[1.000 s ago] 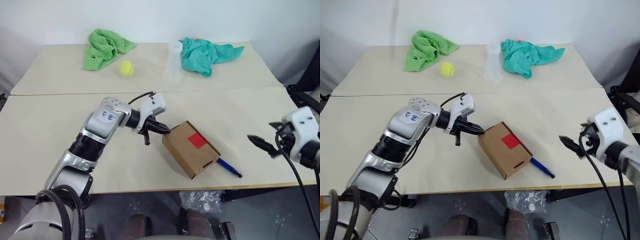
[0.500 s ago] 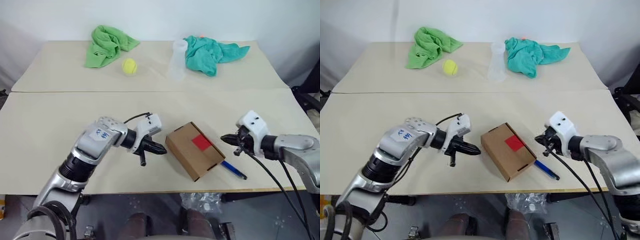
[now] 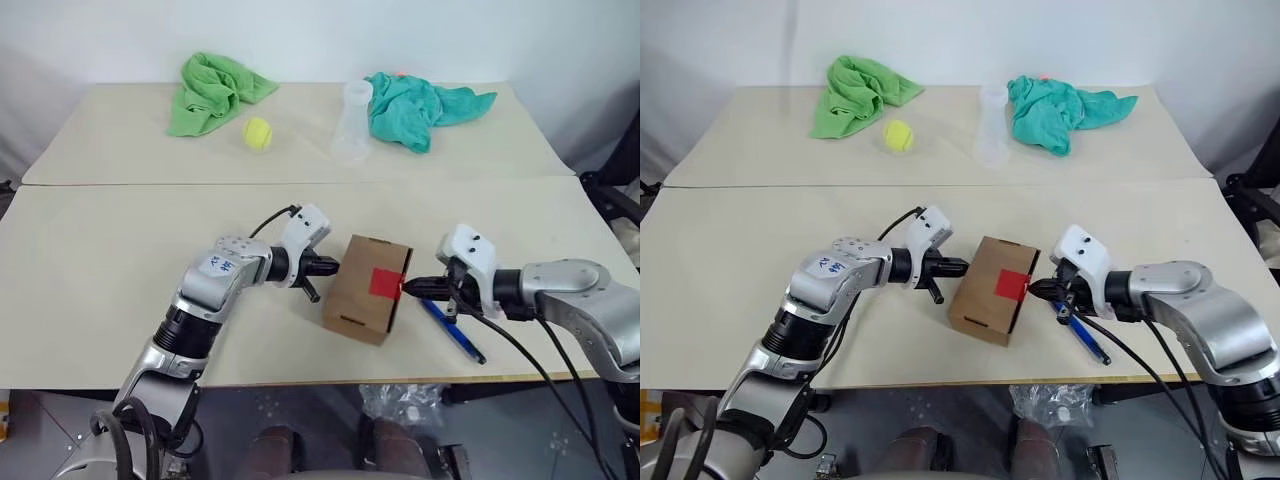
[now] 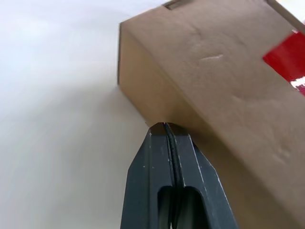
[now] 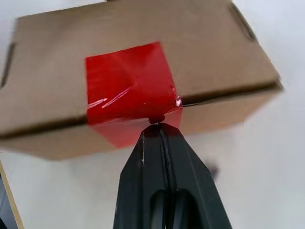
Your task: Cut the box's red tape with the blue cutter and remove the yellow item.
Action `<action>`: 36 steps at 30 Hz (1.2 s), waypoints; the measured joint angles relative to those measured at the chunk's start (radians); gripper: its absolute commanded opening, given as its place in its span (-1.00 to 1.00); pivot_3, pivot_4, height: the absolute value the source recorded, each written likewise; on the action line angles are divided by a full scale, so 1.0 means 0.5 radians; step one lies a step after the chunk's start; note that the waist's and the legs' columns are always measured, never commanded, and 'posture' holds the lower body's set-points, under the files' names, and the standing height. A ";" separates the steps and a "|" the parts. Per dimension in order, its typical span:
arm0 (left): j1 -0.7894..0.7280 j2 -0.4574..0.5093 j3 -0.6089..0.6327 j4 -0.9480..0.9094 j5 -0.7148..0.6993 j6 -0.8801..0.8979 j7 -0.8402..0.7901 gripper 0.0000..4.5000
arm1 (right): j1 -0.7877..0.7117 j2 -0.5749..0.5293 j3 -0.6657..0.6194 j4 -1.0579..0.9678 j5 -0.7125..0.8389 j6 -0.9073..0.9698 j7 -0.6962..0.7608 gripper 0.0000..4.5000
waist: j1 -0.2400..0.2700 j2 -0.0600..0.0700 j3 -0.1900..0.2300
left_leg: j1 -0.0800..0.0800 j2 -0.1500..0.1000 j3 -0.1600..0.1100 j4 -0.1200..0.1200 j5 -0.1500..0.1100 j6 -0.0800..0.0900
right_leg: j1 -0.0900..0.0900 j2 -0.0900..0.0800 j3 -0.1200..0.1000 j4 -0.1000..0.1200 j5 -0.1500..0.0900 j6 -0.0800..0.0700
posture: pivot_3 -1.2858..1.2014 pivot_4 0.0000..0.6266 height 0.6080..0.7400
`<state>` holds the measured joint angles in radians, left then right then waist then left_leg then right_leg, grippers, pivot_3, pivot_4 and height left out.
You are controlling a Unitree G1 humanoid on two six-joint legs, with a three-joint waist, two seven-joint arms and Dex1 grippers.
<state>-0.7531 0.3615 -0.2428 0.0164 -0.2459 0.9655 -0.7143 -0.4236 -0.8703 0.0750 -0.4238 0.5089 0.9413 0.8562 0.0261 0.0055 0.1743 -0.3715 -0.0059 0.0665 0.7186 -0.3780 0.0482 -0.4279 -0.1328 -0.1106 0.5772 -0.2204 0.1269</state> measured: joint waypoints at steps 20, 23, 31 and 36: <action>-0.032 0.105 -0.053 -0.037 -0.018 0.028 -0.100 -1.00 | 0.105 -0.029 0.062 0.069 -0.227 -0.008 -0.120 -0.99 | 0.003 0.000 0.000 | -0.001 -0.001 0.002 -0.002 0.000 -0.001 | 0.000 0.001 -0.001 -0.002 0.000 0.000 | 0.03 -0.52 1.00; -0.022 0.140 -0.059 -0.047 -0.019 0.036 -0.102 -1.00 | 0.281 -0.214 -0.009 -0.089 -0.188 0.010 -0.033 -0.99 | 0.000 0.000 0.000 | -0.001 0.000 0.002 -0.002 0.000 -0.001 | 0.000 0.002 -0.001 -0.002 0.000 0.000 | 0.03 -0.52 1.00; -0.017 0.142 -0.091 -0.048 -0.020 0.036 -0.104 -1.00 | 0.370 -0.273 -0.010 -0.152 -0.171 -0.005 0.014 -0.99 | -0.004 0.000 0.000 | 0.002 0.001 0.003 -0.001 0.001 -0.003 | 0.001 0.002 0.001 0.001 0.000 0.000 | 0.03 -0.52 1.00; -0.019 0.147 -0.101 -0.039 -0.020 0.032 -0.106 -1.00 | 0.437 -0.259 0.025 -0.048 -0.250 -0.081 -0.022 -0.99 | 0.003 0.000 0.000 | 0.002 0.000 0.002 -0.001 0.001 -0.002 | 0.001 0.001 0.001 0.000 0.000 0.000 | 0.03 -0.52 1.00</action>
<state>-0.7627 0.4351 -0.2935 -0.0032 -0.2559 0.9817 -0.7672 -0.2051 -0.9997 0.0875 -0.4480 0.3839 0.9006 0.8453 0.0275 0.0053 0.1743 -0.3708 -0.0059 0.0674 0.7183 -0.3774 0.0471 -0.4273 -0.1324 -0.1103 0.5770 -0.2203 0.1270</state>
